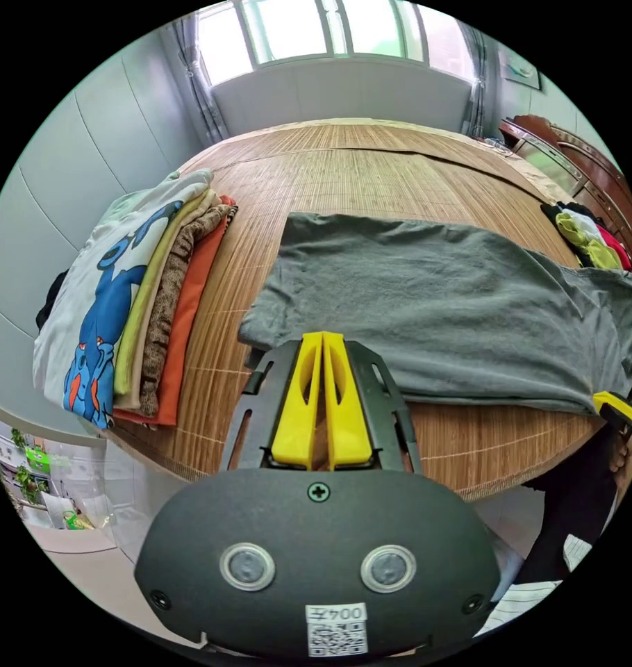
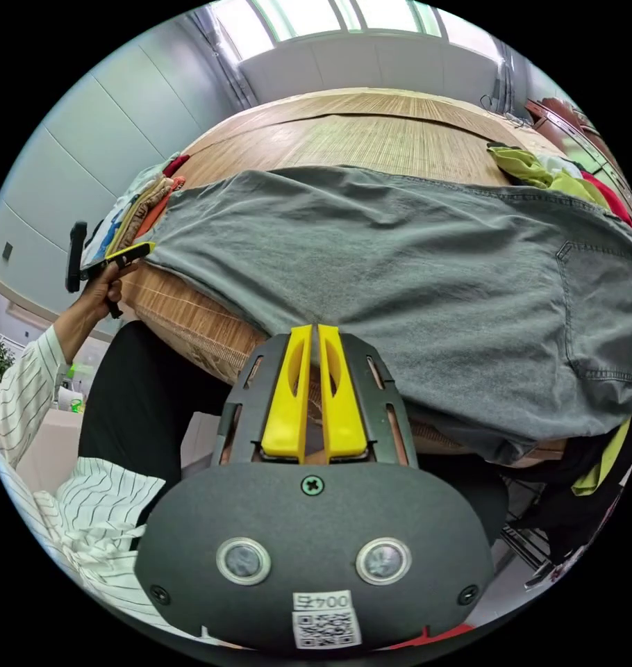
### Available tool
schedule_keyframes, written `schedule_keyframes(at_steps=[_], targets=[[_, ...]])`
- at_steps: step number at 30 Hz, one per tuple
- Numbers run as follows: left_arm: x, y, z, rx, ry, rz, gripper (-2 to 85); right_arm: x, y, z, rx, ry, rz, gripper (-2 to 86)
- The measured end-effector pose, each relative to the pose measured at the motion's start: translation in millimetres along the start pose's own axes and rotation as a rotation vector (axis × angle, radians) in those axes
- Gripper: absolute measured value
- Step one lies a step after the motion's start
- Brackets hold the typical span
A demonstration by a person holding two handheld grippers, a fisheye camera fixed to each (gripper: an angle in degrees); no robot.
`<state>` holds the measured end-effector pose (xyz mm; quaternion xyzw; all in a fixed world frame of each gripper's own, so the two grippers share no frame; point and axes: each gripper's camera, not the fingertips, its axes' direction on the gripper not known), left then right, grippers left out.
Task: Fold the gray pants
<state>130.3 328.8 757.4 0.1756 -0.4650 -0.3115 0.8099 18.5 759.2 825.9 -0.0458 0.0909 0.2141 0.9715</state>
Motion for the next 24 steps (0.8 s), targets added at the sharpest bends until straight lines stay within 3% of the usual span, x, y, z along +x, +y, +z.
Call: schedule_keyframes(at_steps=[5,7,8,12,15,18,24], targets=[[-29,11,-31,0.173,0.058,-0.040,0.3,-14,0,-17,0.100,0.015,-0.001,4.7],[-34,7,-6,0.016,0.008,-0.018,0.2,-21,-1,-2,0.006,0.029,-0.010,4.6],[-36,7,-1,-0.019,0.001,-0.029,0.2,-24,2,-4,0.057,0.026,-0.012,4.4],[-38,7,-24,0.167,0.027,-0.051,0.2,-30,-10,-32,0.145,-0.004,-0.012,4.1],[-29,-5,-10,0.149,-0.011,0.006,0.2,-39,-56,-48,0.181,0.032,-0.116,5.1],[-44,-7,18,0.049,-0.049,-0.077,0.2,-47,-121,-43,0.154,0.050,-0.230,6.2],[-66,-10,31,0.010,-0.008,-0.109,0.1,-93,-229,5,-0.021,0.052,-0.516,7.6]])
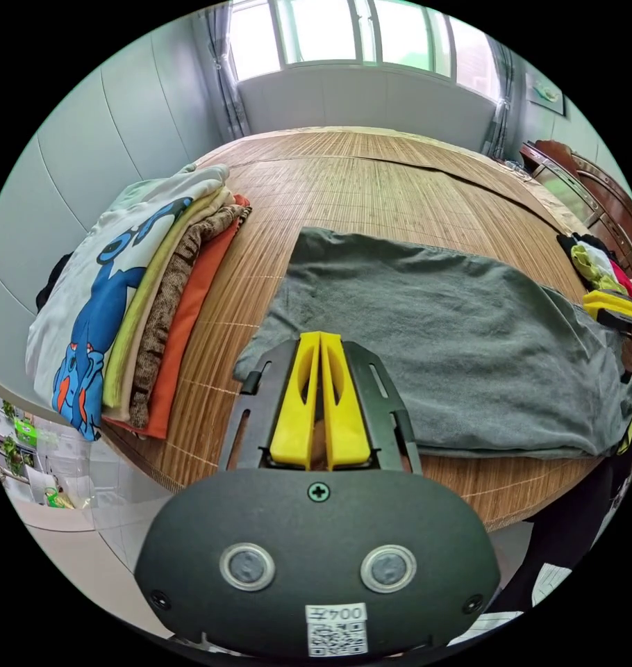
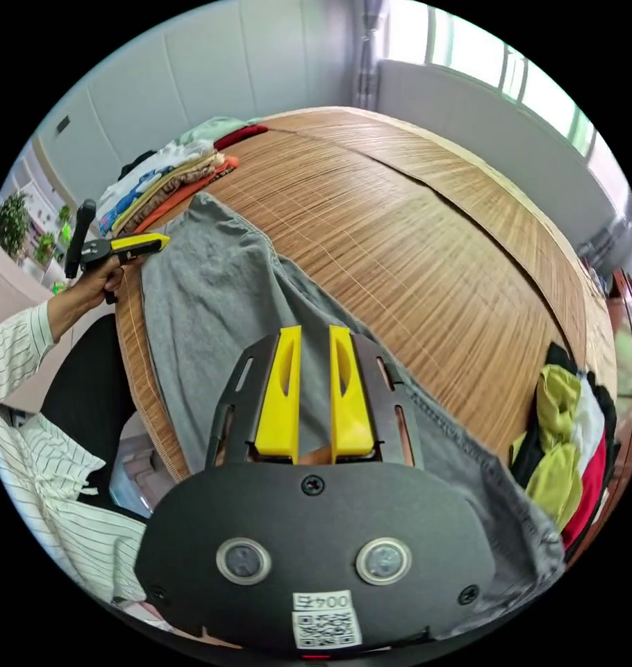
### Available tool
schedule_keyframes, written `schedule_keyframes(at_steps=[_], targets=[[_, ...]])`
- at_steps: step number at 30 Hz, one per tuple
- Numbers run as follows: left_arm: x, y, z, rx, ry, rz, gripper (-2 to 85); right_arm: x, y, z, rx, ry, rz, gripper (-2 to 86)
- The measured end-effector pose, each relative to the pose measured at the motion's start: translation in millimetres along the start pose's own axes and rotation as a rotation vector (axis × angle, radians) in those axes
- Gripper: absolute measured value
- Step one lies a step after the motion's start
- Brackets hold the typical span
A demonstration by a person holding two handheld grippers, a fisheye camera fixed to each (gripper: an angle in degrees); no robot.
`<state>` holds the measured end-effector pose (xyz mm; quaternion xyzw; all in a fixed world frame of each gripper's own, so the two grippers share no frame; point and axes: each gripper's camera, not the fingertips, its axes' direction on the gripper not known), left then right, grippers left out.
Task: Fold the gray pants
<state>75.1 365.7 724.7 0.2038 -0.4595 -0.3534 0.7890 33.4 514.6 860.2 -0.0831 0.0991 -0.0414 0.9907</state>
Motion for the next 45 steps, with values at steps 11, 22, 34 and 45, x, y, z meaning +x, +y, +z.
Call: schedule_keyframes(at_steps=[11,22,34,45], targets=[[-33,-7,11,-0.016,0.116,0.047,0.0,23,-87,55,-0.143,-0.124,-0.014,0.2],[-35,-13,-19,0.103,0.043,0.045,0.0,54,-3,-6,0.106,-0.254,0.397,4.2],[73,-118,54,-0.049,-0.018,0.298,0.1,-2,0,18,-0.003,0.009,0.375,6.0],[26,-80,27,-0.069,-0.022,0.191,0.1,-142,76,-23,0.037,-0.139,0.289,2.7]])
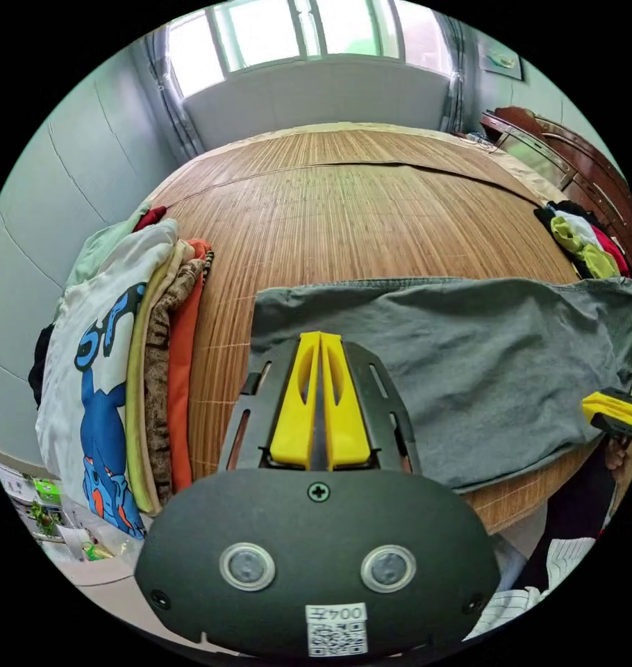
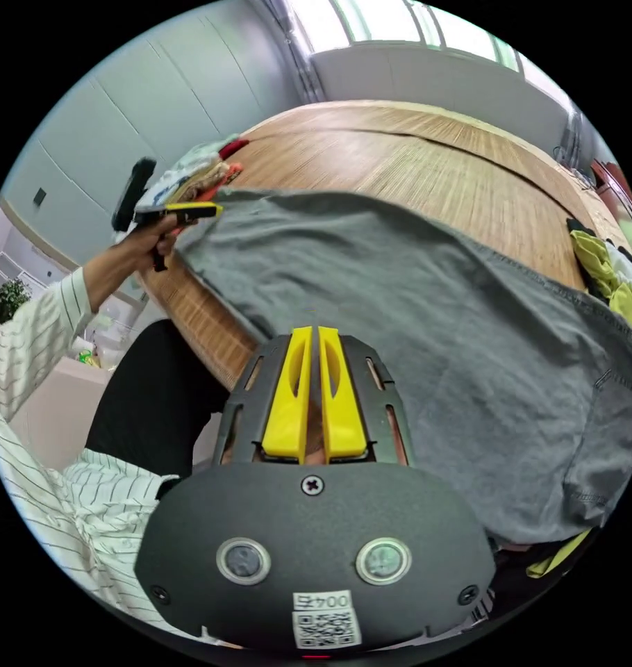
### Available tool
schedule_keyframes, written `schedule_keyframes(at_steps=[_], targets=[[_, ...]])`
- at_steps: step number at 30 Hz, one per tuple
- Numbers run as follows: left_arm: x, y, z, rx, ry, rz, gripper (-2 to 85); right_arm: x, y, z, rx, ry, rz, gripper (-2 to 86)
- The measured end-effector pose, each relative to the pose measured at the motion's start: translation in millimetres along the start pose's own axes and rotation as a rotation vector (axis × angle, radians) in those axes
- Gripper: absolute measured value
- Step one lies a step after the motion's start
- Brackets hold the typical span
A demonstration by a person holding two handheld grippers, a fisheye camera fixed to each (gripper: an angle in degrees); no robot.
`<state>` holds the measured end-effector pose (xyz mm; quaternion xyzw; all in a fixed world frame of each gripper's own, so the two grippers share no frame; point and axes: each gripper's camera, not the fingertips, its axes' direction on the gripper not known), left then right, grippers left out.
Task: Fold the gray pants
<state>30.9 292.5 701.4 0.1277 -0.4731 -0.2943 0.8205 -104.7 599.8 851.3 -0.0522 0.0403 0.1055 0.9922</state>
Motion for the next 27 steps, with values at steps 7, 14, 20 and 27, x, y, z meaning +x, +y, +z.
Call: schedule_keyframes(at_steps=[7,14,20,27], targets=[[21,29,-56,0.151,0.150,0.009,0.1,-23,35,-17,0.052,0.092,-0.012,-0.5],[21,57,-41,0.059,0.063,-0.070,0.1,-17,66,-25,0.036,0.083,0.034,-0.7],[128,73,-97,0.254,0.304,0.113,0.2,-4,91,-12,0.033,0.083,0.105,-0.7],[218,98,-74,0.154,0.266,0.333,0.4,22,123,-25,0.052,0.190,0.211,-0.6]])
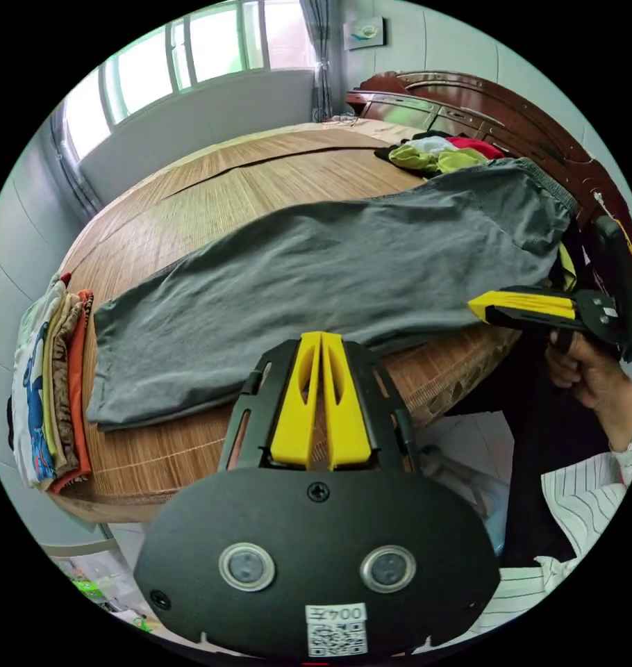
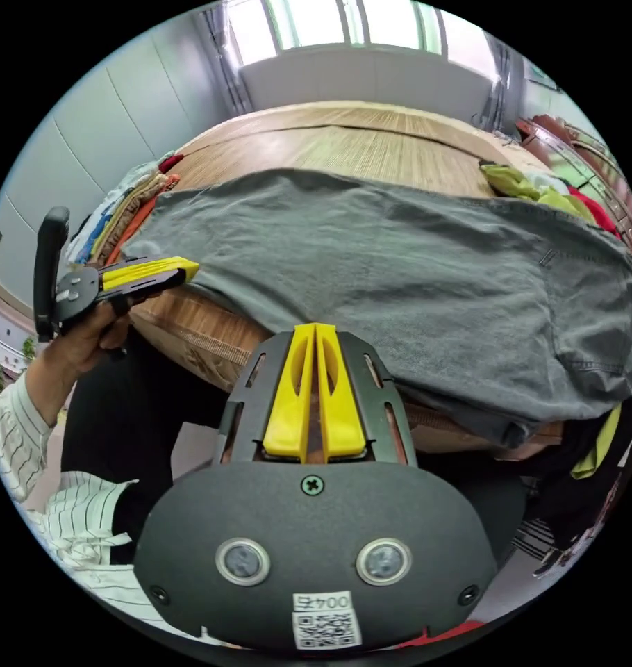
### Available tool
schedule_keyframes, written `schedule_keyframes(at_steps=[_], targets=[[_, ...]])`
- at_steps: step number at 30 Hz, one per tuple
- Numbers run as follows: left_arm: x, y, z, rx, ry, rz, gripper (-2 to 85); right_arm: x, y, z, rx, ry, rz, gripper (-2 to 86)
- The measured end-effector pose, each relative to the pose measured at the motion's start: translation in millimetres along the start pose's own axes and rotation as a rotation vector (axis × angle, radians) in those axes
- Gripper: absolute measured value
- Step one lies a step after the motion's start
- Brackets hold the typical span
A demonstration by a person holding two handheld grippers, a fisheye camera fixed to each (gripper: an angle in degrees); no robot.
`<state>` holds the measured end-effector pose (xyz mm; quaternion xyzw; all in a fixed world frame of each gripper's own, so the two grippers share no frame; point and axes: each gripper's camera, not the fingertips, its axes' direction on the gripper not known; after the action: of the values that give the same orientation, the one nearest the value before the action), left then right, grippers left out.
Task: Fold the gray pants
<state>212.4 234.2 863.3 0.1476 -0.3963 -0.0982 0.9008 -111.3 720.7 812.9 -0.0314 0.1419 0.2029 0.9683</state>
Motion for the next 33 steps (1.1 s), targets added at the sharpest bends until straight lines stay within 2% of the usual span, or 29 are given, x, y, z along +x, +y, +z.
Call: schedule_keyframes(at_steps=[2,4,6,8,12,16,22,26,30,33], targets=[[-4,3,-3,-0.023,-0.017,-0.045,0.4,19,9,-5,0.033,-0.100,0.037,-0.7],[-4,3,-24,0.074,-0.015,-0.087,0.5,28,13,-15,0.064,-0.069,0.075,-0.7],[3,0,-25,0.082,0.010,-0.068,0.6,36,20,-25,0.147,-0.045,0.097,-0.7],[10,-1,1,-0.071,-0.029,-0.034,0.6,49,24,-6,0.044,-0.047,0.113,-0.7],[10,-2,-11,-0.003,-0.010,-0.109,0.7,64,34,-14,0.084,-0.082,0.113,-0.7],[22,-38,-28,0.088,-0.040,-0.065,0.6,92,27,-30,0.177,-0.076,0.142,-0.7],[26,-103,10,0.047,-0.147,-0.051,0.4,141,-23,-25,0.187,-0.146,0.182,-0.7],[13,-104,46,-0.036,-0.117,-0.134,0.2,156,-84,-13,0.168,-0.208,0.135,-0.7],[18,-91,53,-0.008,-0.129,-0.114,0.1,155,-141,17,0.091,-0.233,0.046,-0.7],[14,-91,56,-0.015,-0.101,-0.120,0.1,168,-177,58,-0.088,-0.184,0.049,-0.7]])
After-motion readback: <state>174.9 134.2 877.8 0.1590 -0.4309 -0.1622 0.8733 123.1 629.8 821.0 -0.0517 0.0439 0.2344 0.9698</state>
